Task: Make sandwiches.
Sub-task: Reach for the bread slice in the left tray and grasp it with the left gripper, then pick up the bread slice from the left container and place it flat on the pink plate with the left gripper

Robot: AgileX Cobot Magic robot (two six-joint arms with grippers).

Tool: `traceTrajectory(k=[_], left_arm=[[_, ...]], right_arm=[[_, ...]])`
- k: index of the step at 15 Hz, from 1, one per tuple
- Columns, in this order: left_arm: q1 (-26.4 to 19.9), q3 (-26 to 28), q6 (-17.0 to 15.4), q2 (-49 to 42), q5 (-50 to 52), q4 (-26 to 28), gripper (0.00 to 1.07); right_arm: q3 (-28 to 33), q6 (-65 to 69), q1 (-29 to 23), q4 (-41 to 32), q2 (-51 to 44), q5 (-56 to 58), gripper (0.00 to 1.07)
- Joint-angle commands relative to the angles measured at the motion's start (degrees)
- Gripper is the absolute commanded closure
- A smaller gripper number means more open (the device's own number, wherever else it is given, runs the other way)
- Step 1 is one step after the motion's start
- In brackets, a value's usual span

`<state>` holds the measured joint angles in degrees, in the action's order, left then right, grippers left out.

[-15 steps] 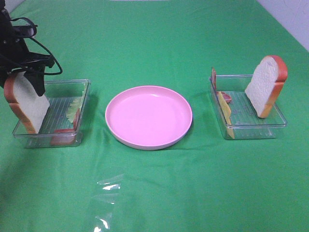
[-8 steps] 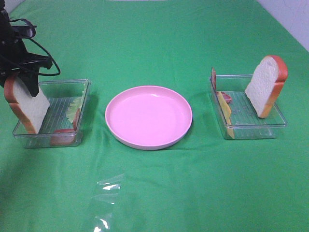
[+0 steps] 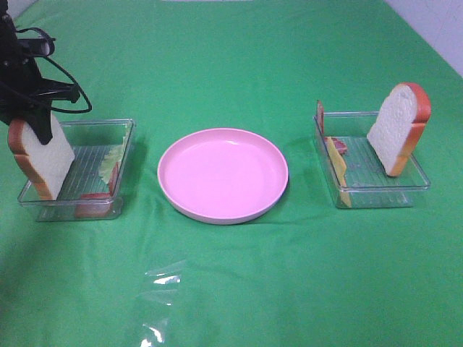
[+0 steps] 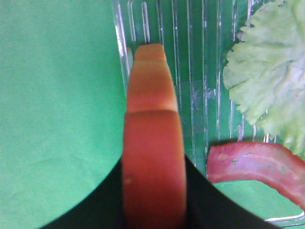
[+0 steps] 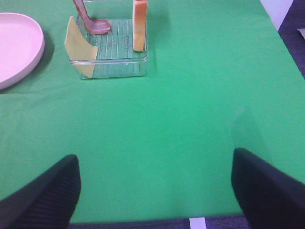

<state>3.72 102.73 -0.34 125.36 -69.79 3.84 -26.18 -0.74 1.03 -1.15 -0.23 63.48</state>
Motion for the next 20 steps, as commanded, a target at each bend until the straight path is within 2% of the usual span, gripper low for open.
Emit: traceTrajectory(k=[1,3,7,11,14,15,19,20], left_arm=[[0.2,0.1,-0.2,0.0,-6.0,0.9,1.07],[0.2,0.1,-0.4,-0.2,-6.0,0.9,1.07],[0.2,0.1,-0.4,-2.3,-6.0,4.3,1.07],[0.2,0.1,-0.4,-7.4,-6.0,3.9,1.07],[0.2,0.1,-0.6,-14.6,-6.0,13.1,1.07],[0.2,0.1,-0.2,-15.4,-6.0,14.6,1.07],[0.5,0.1,6.6,-18.0,-6.0,31.1,1.07],[2.3,0.1,7.6,-17.9,-6.0,33.6,1.07]], right_arm=[[0.2,-0.5,0.1,-0.1,-0.9,-0.3,0.23],[0.2,-0.5,0.1,-0.1,-0.9,-0.3,0.23],[0.2,-0.5,0.1,-0.1,-0.9,-0.3,0.23],[0.2,-0.5,0.1,-0.1,-0.9,-0.3,0.23],[0.2,-0.5,0.1,-0.1,-0.9,-0.3,0.23],[0.2,-0.5,0.1,-0.1,-0.9,-0.3,0.23],[0.2,-0.5,0.1,-0.1,-0.9,-0.3,0.23],[0.2,-0.5,0.1,-0.1,-0.9,-0.3,0.23]])
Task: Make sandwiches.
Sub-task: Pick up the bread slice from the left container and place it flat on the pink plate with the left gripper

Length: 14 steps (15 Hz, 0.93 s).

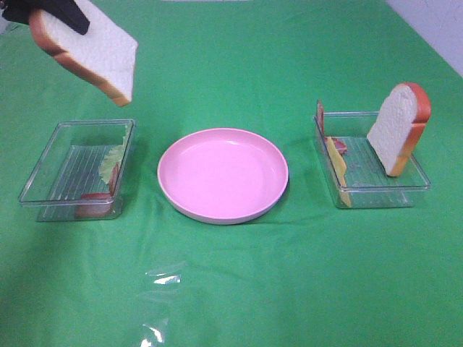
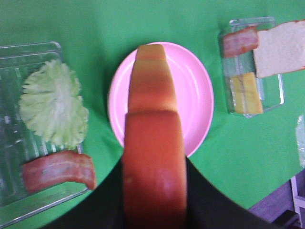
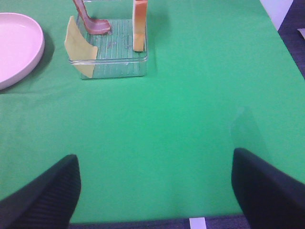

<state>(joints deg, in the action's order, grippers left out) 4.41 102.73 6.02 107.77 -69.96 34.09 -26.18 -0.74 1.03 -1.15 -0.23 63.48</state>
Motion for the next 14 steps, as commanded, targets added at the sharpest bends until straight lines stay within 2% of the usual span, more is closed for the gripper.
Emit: traceTrajectory(k=[1,4,7,12,14], left_arm=[[3.4,0.1,1.3,0.2,-5.8,3.0,1.07],[8.8,0.1,0.7,3.2,-4.8,3.0,1.07],[12.4,0.0,-2.5,6.6,1.1,3.2,1.07],[15.8,-0.1,-5.0,13.2,8.7,6.1,1.07],[16.4,-0.1,-5.3,16.6,11.1,9.5,1.07]], right_arm=[[0.2,-0.5,0.1,-0.1,-0.9,-0.3,0.23],[0.2,-0.5,0.1,-0.1,-0.9,-0.3,0.23],[0.2,-0.5,0.1,-0.1,-0.9,-0.3,0.23],[0.2,-0.5,0.1,-0.1,-0.9,-0.3,0.23],[0.2,-0.5,0.1,-0.1,-0.9,-0.3,0.23]])
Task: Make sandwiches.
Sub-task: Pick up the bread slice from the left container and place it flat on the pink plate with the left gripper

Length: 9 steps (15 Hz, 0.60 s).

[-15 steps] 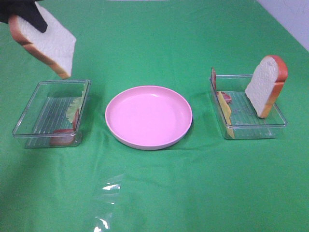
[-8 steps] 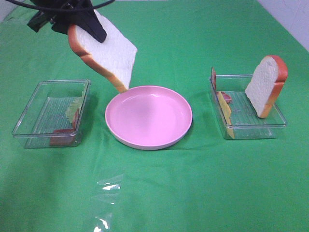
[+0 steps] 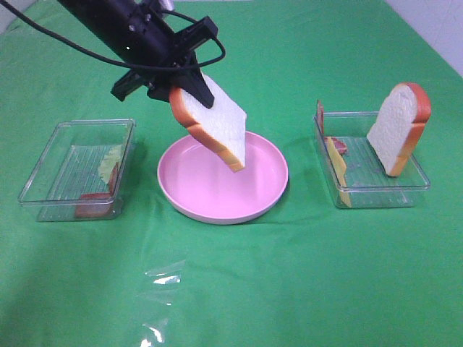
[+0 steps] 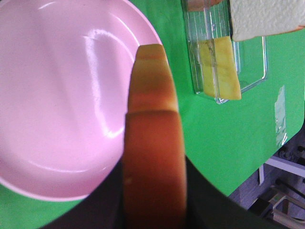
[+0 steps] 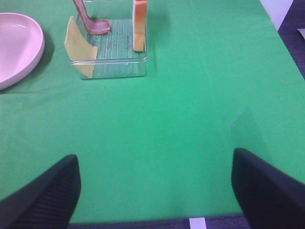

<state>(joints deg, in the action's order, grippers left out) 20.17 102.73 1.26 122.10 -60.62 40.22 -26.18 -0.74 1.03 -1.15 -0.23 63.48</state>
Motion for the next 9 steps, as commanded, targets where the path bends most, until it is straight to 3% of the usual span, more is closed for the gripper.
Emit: traceTrajectory(k=[1,5,9], left_arm=[[0.8,-0.1,-0.5,5.0,2.4,5.2,1.07],[0.8,-0.1,0.0,7.5,6.1,5.9,1.07],[1.1,-0.1,2.9,9.4,6.3,9.3,1.07]], right_arm=[[0.2,-0.5,0.1,-0.1,-0.9,-0.3,0.23],[0.2,-0.5,0.1,-0.1,-0.9,-0.3,0.23],[0.2,-0.5,0.1,-0.1,-0.9,-0.3,0.23]])
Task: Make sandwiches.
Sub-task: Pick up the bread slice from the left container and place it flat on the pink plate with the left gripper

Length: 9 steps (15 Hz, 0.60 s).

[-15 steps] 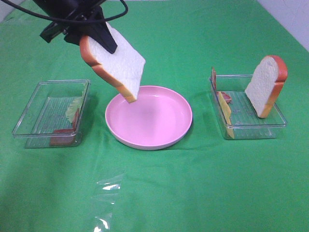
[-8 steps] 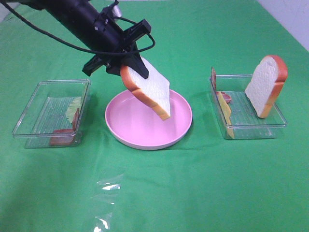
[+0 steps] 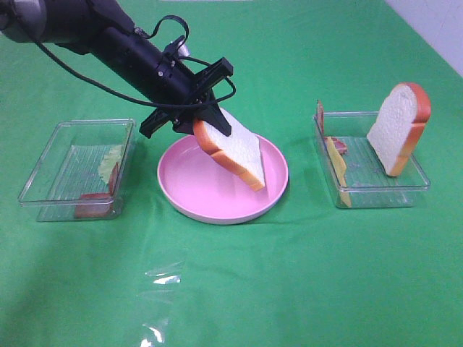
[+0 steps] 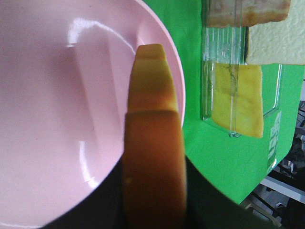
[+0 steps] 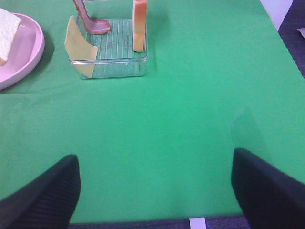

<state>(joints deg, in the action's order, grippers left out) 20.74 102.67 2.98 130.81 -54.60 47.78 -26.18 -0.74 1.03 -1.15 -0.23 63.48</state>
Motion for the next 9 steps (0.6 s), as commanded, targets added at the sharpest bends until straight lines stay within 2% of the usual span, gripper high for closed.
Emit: traceTrajectory(k=[1,9], left_arm=[[1.0,0.0,1.1,1.3,0.3,2.1,1.07],[1.9,0.0,1.2,2.1,1.4,2.3,1.07]], right_arm=[[0.2,-0.5,0.1,-0.1,-0.9,-0.3,0.23],[0.2,-0.5,0.1,-0.1,-0.9,-0.3,0.23]])
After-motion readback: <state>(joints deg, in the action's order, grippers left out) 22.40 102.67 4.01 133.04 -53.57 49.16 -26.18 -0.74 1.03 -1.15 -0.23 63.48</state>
